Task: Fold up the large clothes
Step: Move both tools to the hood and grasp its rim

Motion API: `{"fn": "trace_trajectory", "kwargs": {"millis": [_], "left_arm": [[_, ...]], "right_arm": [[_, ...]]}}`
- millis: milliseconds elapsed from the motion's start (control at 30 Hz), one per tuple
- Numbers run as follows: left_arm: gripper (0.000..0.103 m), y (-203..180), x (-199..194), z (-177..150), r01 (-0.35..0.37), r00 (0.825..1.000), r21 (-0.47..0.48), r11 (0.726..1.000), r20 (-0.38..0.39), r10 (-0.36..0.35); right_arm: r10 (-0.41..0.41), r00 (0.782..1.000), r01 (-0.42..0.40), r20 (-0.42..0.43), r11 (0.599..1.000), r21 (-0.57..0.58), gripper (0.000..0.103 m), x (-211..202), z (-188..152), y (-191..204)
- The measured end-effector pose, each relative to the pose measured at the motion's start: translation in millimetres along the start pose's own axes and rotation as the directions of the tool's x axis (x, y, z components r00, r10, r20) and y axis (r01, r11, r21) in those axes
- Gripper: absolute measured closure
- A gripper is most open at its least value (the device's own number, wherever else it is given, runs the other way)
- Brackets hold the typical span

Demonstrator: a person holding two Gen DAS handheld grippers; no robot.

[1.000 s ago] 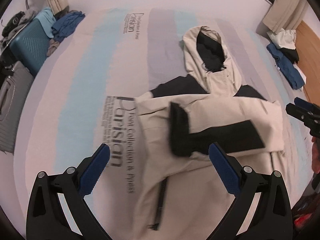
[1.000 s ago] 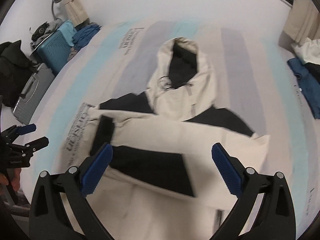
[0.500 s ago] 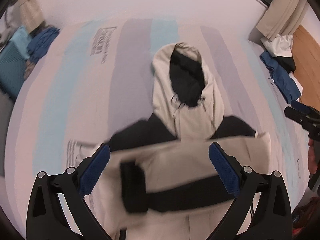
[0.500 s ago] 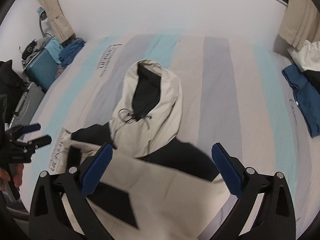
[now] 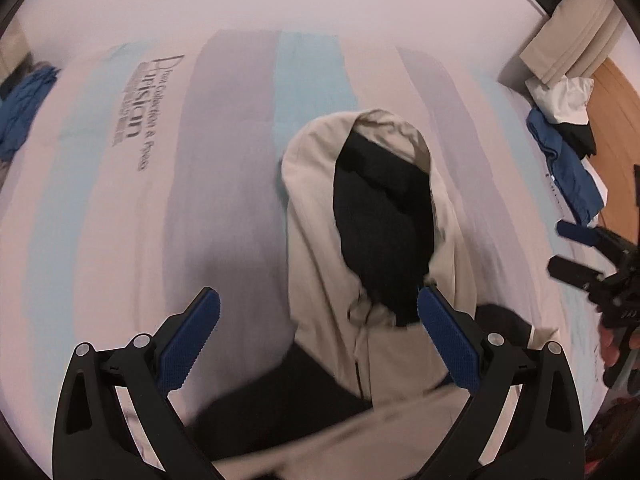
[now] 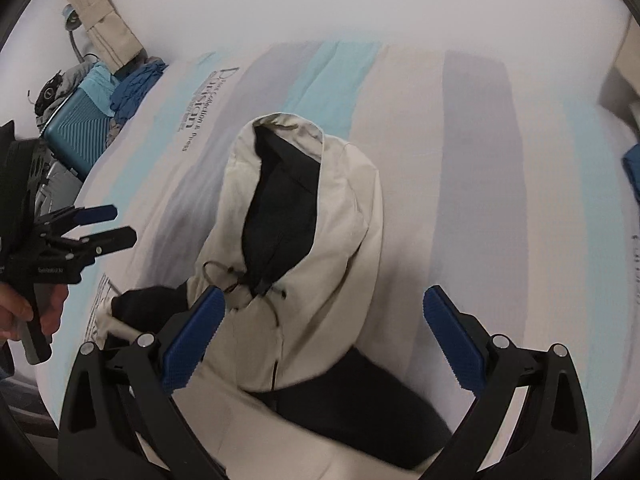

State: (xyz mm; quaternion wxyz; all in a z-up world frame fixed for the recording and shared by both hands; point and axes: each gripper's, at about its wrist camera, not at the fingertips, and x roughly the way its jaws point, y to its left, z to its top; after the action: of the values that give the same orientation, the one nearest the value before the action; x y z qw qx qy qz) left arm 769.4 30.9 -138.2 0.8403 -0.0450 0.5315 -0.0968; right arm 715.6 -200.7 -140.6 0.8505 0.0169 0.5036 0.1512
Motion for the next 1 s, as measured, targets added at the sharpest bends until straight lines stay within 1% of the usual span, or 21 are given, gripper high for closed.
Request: {"fn": "trace_trajectory", "kwargs": {"millis": [67,133,200,233,333,467,600,767,800,833,900,933,1000], "left_arm": [[0.006,2,19,15,0.015,1.000,0.024,1.000,-0.011,-0.015],[0.006,2,33,23,0.028,0.999,0.051,0.998,-0.033,-0.026],[0.006,1,44,28,0.026,0.999,0.087,0.996,-0.033,-0.023],[0.006,1,52,32,0.023,0.999,0.109,0.994,-0.032,-0.019],[0.006,2,71,39,0.008,0.999,0.135,0.991,-0.043,-0.002],[0.006,2,89,50,0.004,0.999,0.135,0.991,-0.036,0.001],[0.006,-1,109,62,-0.005,0.999,0.155,0.988,-0.041,0.012],[0.006,-2,132,74,-0.006,0.998,0.178,0.984,-0.061,0.017],[0.006,-2,135,76,-0.006,0.998,0.187,0.982,-0.061,0.018],[0.006,-1,140,78,-0.008,0.998,0.185,0.983,-0.058,0.019],[0.006,4,148,81,-0.002,0.997,0.157,0.988,-0.077,0.014],[0.006,9,154,83,-0.006,0.996,0.133,0.991,-0.085,0.018],[0.006,17,157,87,-0.010,0.997,0.099,0.995,-0.076,0.018]], "right_arm": [[-0.006,1.000,0.006,-0.007,1.000,0.003,0.008,18,9,-4],[-0.005,1.000,0.005,-0.018,1.000,-0.003,0.008,37,17,-8],[-0.003,1.000,0.003,-0.024,1.000,-0.004,0.008,51,23,-11],[-0.003,1.000,0.002,-0.028,1.000,-0.011,0.010,60,27,-11],[-0.002,0.999,0.001,-0.033,0.999,-0.035,0.010,77,33,-8],[-0.019,0.999,0.017,-0.037,0.998,-0.063,0.010,102,43,-10],[-0.022,0.998,0.020,-0.054,0.999,-0.046,0.010,123,55,-19],[0.005,0.997,-0.002,-0.081,1.000,0.030,0.011,144,69,-37],[0.005,0.997,-0.002,-0.082,0.999,0.032,0.013,147,70,-39],[0.011,0.995,-0.009,-0.097,1.000,0.027,0.017,153,72,-41],[0.008,0.993,-0.007,-0.118,1.000,0.015,0.025,162,73,-41],[0.014,0.991,-0.013,-0.130,1.000,0.008,0.033,166,74,-41],[0.007,0.991,-0.008,-0.134,1.000,-0.005,0.038,171,75,-39]]}}
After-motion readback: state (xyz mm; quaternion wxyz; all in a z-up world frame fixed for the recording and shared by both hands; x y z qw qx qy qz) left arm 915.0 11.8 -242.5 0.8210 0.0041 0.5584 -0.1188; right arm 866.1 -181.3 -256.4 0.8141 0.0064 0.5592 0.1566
